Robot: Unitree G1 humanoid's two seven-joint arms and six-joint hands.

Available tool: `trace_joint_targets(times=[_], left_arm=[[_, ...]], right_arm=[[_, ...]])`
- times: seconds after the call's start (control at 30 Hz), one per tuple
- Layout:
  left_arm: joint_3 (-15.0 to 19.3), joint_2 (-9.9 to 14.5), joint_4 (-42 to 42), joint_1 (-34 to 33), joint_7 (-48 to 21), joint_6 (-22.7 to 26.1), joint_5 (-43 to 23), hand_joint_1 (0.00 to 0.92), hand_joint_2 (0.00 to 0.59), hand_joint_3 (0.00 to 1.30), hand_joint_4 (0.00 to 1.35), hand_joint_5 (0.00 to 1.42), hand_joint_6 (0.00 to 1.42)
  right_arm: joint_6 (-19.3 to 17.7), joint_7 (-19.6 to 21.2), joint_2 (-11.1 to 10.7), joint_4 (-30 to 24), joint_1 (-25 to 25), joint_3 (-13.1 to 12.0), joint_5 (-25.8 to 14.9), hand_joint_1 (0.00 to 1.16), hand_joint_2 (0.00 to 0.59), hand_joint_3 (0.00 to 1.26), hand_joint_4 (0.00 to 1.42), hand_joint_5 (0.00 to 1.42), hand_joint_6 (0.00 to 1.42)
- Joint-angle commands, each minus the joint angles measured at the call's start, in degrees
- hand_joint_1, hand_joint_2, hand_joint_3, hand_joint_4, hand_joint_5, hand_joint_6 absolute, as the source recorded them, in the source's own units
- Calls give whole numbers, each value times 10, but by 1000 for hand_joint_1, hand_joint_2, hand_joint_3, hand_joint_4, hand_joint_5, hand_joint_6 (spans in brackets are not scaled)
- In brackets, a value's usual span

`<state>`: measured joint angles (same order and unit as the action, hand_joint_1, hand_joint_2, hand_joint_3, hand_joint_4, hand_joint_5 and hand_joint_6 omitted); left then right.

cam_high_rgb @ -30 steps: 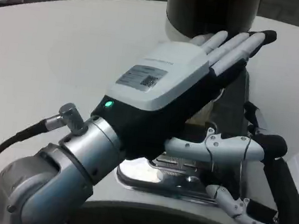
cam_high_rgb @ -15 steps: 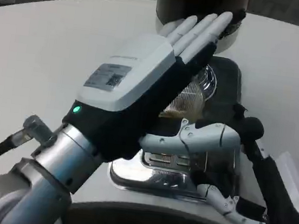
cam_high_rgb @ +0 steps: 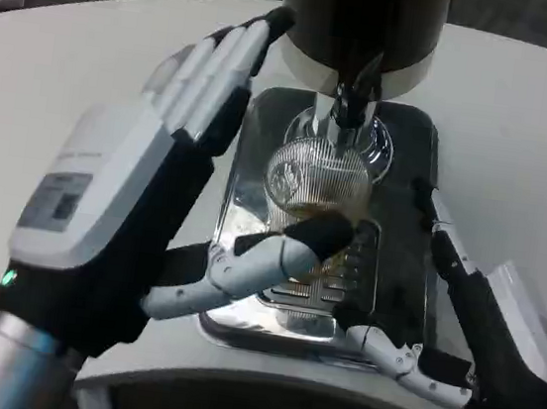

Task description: Grasp the cup under the faucet to collect the drink, then remove the cup.

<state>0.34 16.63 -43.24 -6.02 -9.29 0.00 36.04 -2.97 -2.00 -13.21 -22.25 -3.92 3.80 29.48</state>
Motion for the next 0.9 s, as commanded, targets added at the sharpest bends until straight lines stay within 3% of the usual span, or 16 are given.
trace_joint_targets(times=[0.03,0.37,0.6,0.9], left_arm=[[12,-7,-19,52,10,-3,10,0,155,0,0,0,0],[13,-38,-23,144,20,7,48,0,156,0,0,0,0],[22,-33,17,197,51,-19,54,0,156,0,0,0,0],[19,-26,45,225,70,-42,70,0,161,0,0,0,0]], right_arm=[[-5,0,-2,12,-8,6,-6,554,251,0,32,82,180],[1,-1,1,33,-31,19,-18,555,251,0,32,85,181],[30,11,28,56,-65,25,-15,555,251,0,32,85,181],[32,18,33,81,-76,25,-18,557,252,0,32,86,181]])
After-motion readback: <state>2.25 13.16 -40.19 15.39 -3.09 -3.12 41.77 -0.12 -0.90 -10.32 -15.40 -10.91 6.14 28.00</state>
